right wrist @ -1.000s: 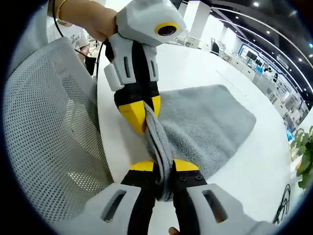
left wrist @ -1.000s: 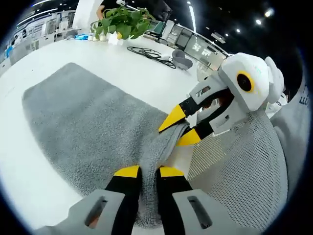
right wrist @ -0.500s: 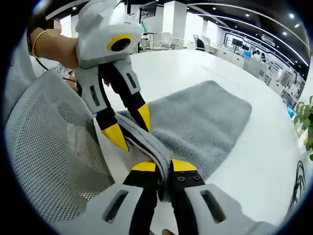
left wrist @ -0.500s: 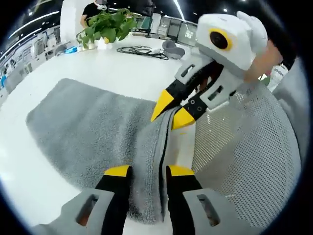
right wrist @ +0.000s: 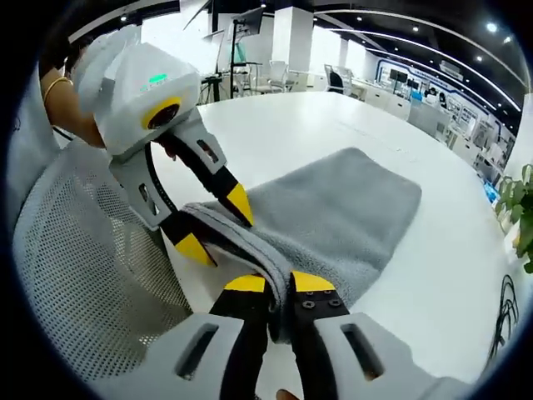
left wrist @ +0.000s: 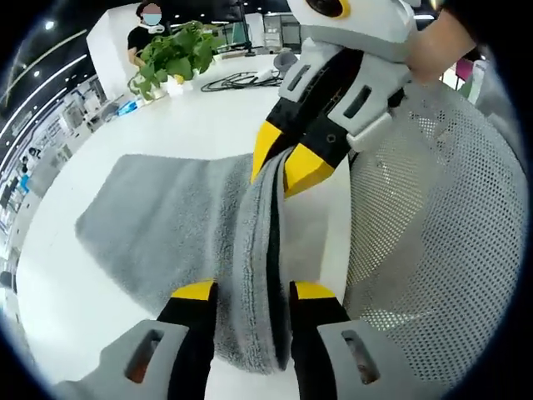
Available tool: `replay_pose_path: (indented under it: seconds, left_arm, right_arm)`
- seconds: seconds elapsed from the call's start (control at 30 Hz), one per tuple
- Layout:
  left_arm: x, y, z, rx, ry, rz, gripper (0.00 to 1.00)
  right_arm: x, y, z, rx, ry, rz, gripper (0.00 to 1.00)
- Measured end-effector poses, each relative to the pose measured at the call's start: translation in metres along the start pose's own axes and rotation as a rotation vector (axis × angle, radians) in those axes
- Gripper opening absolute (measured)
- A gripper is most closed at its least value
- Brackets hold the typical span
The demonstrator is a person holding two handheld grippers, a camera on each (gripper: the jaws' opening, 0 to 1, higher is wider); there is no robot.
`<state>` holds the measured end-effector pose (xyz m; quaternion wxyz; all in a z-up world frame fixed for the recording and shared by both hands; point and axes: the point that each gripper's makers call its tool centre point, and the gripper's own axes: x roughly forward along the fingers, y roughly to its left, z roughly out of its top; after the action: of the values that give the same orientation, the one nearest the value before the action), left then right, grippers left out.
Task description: Fold the towel on the table until its edges align and the towel forms a compact rectangular stack.
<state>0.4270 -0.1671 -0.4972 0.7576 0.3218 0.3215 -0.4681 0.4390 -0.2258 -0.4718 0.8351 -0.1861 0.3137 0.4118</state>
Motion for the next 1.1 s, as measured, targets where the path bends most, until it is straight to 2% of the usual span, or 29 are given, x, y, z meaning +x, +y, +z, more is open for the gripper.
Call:
replay_pose_path:
  seconds: [0.1, 0.17, 0.23, 0.43, 0.5, 0.63, 0.77, 0.93, 1.1]
  left_arm:
    - [-0.002, 0.002, -0.003, 0.033, -0.007, 0.033, 0.30]
    - [-0.007, 0.004, -0.001, 0.018, -0.031, 0.047, 0.25]
    - [-0.012, 0.006, 0.001, -0.002, -0.042, 0.059, 0.24]
    - [-0.016, 0.013, -0.003, 0.011, -0.034, 0.087, 0.18]
    - [-0.018, 0.013, 0.000, 0.002, -0.050, 0.079, 0.13]
    - [-0.021, 0.013, 0.003, -0.023, -0.070, 0.063, 0.09]
    - [-0.029, 0.011, 0.008, -0.054, -0.077, 0.037, 0.08]
    - [-0.043, 0.010, 0.014, -0.075, -0.114, -0.011, 0.07]
    - [-0.049, 0.003, 0.014, -0.053, -0.102, -0.036, 0.07]
  right_arm:
    - [-0.002, -0.001, 0.003, 0.000, -0.004, -0.003, 0.07]
    - [-0.002, -0.001, 0.004, -0.008, -0.007, -0.006, 0.07]
    - [-0.002, -0.002, 0.003, -0.013, -0.007, -0.008, 0.07]
    - [-0.004, -0.002, 0.006, -0.011, -0.011, -0.011, 0.07]
    - [-0.005, -0.003, 0.007, -0.030, -0.008, -0.016, 0.07]
    - [-0.011, -0.003, 0.010, -0.037, -0.019, -0.031, 0.07]
    - [-0.015, -0.002, 0.010, -0.038, -0.019, -0.036, 0.07]
    - [-0.025, 0.004, 0.011, -0.019, -0.035, -0.019, 0.06]
    - [-0.028, 0.014, 0.010, -0.019, -0.035, -0.007, 0.06]
